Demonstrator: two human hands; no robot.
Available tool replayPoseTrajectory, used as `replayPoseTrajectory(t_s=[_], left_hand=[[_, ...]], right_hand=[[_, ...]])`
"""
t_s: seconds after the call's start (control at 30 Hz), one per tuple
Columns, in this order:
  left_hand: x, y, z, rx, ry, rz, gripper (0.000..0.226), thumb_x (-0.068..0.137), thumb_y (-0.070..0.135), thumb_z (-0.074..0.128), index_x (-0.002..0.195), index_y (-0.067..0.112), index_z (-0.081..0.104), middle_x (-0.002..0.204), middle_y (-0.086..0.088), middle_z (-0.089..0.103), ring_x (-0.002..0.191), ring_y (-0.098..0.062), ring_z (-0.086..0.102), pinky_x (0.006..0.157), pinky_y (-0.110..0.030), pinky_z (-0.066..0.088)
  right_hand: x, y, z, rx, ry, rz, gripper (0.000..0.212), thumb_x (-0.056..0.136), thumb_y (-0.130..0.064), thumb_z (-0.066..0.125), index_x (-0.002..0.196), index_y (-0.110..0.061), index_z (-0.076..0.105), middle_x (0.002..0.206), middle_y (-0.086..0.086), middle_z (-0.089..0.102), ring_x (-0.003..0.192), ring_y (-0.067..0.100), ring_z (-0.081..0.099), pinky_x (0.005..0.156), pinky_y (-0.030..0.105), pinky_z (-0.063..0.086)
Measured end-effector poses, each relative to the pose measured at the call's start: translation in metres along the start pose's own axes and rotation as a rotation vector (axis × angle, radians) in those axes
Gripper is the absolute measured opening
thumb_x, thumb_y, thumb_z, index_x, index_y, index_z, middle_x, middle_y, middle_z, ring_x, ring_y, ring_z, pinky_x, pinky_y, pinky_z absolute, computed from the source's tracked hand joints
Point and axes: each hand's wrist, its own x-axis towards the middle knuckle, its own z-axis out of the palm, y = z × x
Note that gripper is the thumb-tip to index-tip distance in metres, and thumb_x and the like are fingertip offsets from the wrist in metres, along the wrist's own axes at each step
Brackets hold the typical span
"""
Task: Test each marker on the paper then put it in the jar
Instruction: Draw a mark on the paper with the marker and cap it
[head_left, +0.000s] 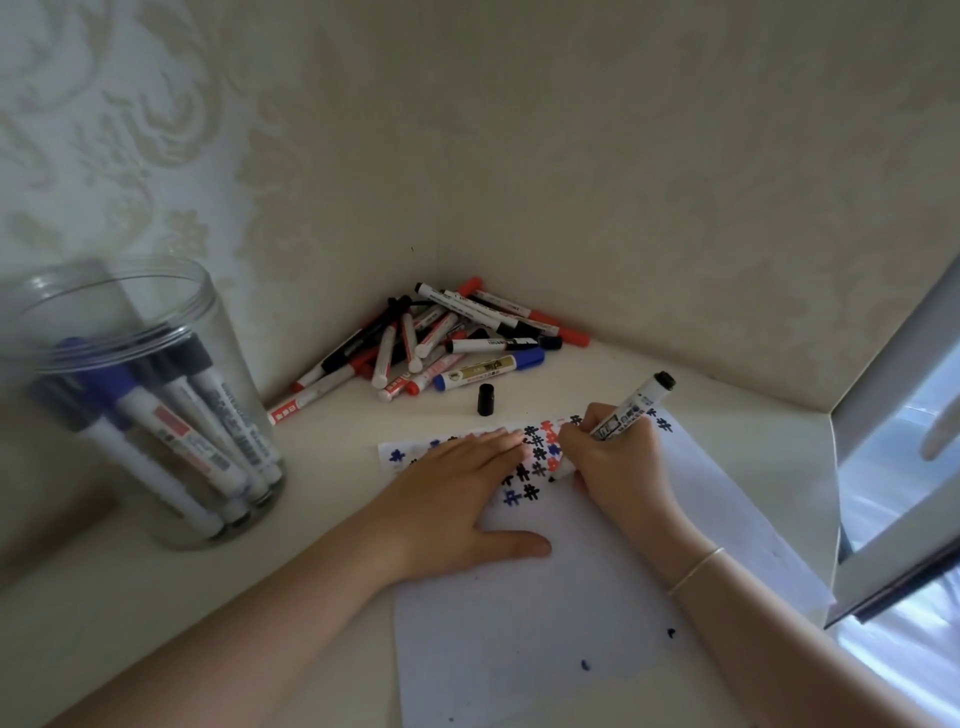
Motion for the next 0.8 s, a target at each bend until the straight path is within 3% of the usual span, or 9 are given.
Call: replayPoseTrajectory(t_s=[0.07, 0.27, 0.43, 0.6, 0.73, 0.8], left_hand=[[0.0003, -0.0005, 0.0000, -0.001, 0.002, -0.002, 0.093, 0.079, 0.077, 0.041, 0.152, 0.032, 0.009, 0.159, 0.018, 0.000, 0.144, 0.001, -0.003, 0.110, -0.017, -0.010], [0.0021, -0.0029, 0.0025, -0.018, -0.001, -0.002, 0.095, 0.077, 0.080, 0.040, 0.152, 0.032, 0.009, 0.159, 0.018, -0.002, 0.144, 0.001, -0.005, 0.114, -0.020, -0.008], [0.0026, -0.0029, 0.0036, -0.008, 0.012, -0.001, 0.095, 0.076, 0.080, 0.039, 0.152, 0.031, 0.011, 0.159, 0.017, 0.000, 0.144, 0.000, -0.003, 0.114, -0.021, -0.008], [0.0033, -0.0049, 0.0040, 0.011, 0.017, 0.009, 0.095, 0.076, 0.081, 0.039, 0.152, 0.031, 0.010, 0.159, 0.018, 0.000, 0.144, 0.000, -0.003, 0.114, -0.021, -0.006], [0.0032, -0.0026, 0.0009, 0.008, 0.022, 0.005, 0.094, 0.076, 0.079, 0.043, 0.152, 0.032, 0.014, 0.158, 0.019, 0.003, 0.144, 0.000, 0.001, 0.110, -0.017, -0.005], [0.0029, -0.0012, -0.0025, -0.045, 0.024, -0.020, 0.091, 0.075, 0.079, 0.044, 0.150, 0.033, 0.021, 0.157, 0.021, 0.007, 0.143, 0.000, 0.010, 0.114, -0.021, 0.006]], right_hand=[[-0.0004, -0.0024, 0.0007, 0.039, -0.030, 0.024, 0.023, 0.082, -0.002, 0.061, 0.063, 0.001, 0.048, 0.051, 0.015, 0.048, 0.030, 0.009, 0.044, 0.035, 0.017, 0.032], [0.0026, 0.0019, 0.0032, -0.066, -0.002, 0.002, 0.033, 0.073, 0.003, 0.059, 0.053, -0.010, 0.036, 0.049, 0.007, 0.035, 0.044, 0.014, 0.031, 0.040, 0.020, 0.027], [0.0022, 0.0007, 0.0026, 0.036, -0.009, 0.033, 0.029, 0.080, 0.001, 0.061, 0.059, -0.006, 0.042, 0.051, 0.016, 0.048, 0.029, 0.012, 0.042, 0.034, 0.017, 0.031], [0.0035, 0.0047, 0.0039, -0.023, 0.012, 0.003, 0.043, 0.077, 0.004, 0.057, 0.050, -0.015, 0.031, 0.037, -0.009, 0.032, 0.034, 0.006, 0.030, 0.036, 0.014, 0.024], [0.0040, 0.0048, 0.0033, -0.040, 0.006, -0.025, 0.045, 0.075, 0.007, 0.057, 0.048, -0.016, 0.029, 0.042, -0.006, 0.027, 0.036, 0.006, 0.025, 0.039, 0.015, 0.022], [0.0059, 0.0055, -0.0021, 0.120, 0.048, 0.018, 0.038, 0.080, 0.005, 0.059, 0.051, -0.011, 0.039, 0.041, -0.001, 0.037, 0.034, 0.004, 0.030, 0.038, 0.018, 0.028]])
